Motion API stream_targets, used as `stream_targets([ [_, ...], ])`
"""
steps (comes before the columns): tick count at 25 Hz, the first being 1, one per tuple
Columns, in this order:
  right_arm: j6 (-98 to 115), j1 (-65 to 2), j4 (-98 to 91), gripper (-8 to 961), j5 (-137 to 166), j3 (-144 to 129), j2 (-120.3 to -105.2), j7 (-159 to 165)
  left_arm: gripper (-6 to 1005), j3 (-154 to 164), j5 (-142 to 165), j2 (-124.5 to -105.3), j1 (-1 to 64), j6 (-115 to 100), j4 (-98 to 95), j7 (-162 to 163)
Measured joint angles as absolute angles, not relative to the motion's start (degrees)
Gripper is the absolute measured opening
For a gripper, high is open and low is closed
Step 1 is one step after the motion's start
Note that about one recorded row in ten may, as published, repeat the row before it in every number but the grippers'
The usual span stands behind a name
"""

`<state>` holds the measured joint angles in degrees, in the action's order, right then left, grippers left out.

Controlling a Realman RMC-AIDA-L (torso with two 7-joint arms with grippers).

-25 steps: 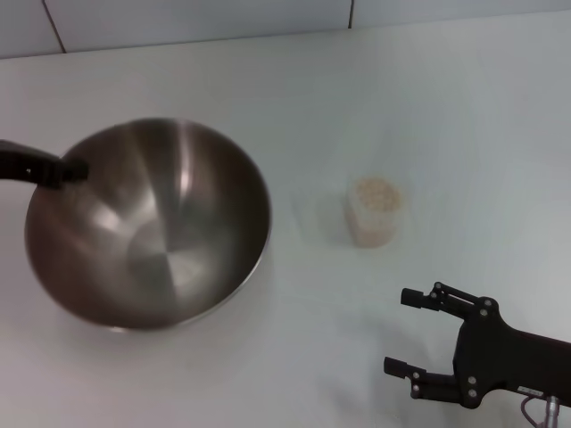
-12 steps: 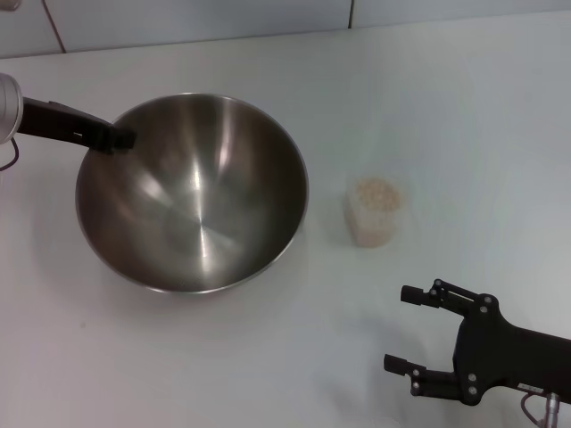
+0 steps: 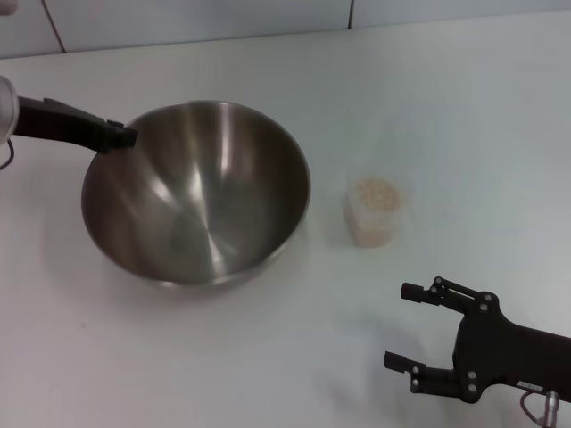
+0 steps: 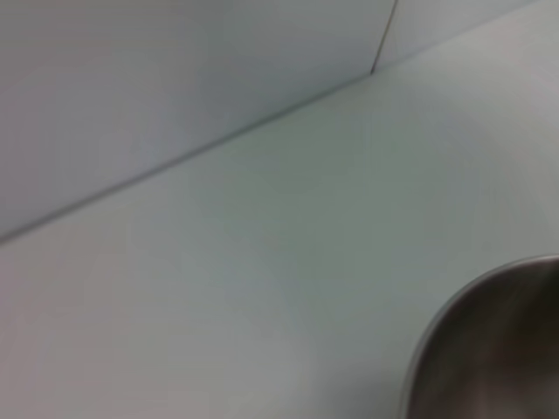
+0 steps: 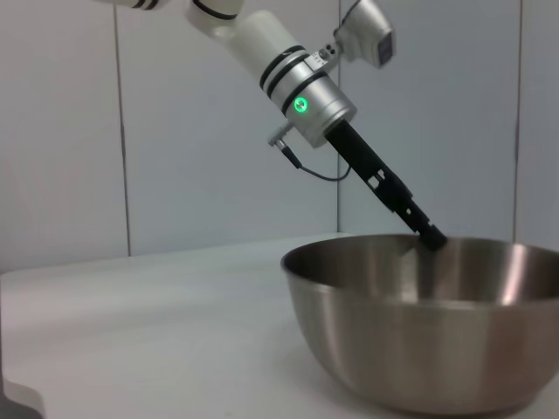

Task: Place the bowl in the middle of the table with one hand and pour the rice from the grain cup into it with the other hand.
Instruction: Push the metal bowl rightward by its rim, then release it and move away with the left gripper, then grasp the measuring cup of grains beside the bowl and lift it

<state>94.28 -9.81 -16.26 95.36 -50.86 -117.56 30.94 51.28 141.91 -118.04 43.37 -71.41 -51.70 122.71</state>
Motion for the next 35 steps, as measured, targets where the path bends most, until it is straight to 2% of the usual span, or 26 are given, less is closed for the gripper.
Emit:
stream_targets([
  [5,93.9,-9.8,-16.1,815,95.2,-48.9,-118.08,31.4,214,51.3,135.6,-118.31,39.3,-75.6,-59.3,118.7],
  [8,93.7,-9.7,-15.4,815,95.2,-44.7,-118.25,33.6,449,51.7,123.6,-118.47,31.3,-80.0,-68.0,109.0],
  [11,93.6,-8.9,-14.4,815,95.2,-39.4,-118.39,34.3,514,53.8,111.3,-117.98,23.0,-83.4,-72.2,99.1],
  [12,93.2,-8.4,-14.1,815,95.2,-36.9,-118.63,34.3,535,53.8,111.3,-117.98,23.0,-83.4,-72.2,99.1],
  [13,92.7,-7.9,-14.0,815,95.2,-34.5,-118.86,34.3,557,54.0,107.1,-117.65,18.1,-86.8,-72.3,91.4],
  [16,89.7,-7.6,-12.4,815,95.2,-26.1,-119.39,33.9,621,53.4,106.9,-117.80,15.2,-89.0,-71.6,86.8],
  [25,80.6,-12.1,-6.2,816,95.4,-15.5,-119.40,27.3,808,52.2,107.0,-117.69,12.9,-90.1,-66.0,84.0],
  [29,75.9,-15.3,-4.9,816,95.6,-17.4,-119.38,27.2,808,52.1,107.1,-117.89,13.2,-89.8,-64.8,83.3],
  [35,74.4,-16.7,-4.5,816,95.7,-18.1,-119.39,27.2,807,52.1,107.2,-117.94,13.8,-89.9,-64.8,83.3],
])
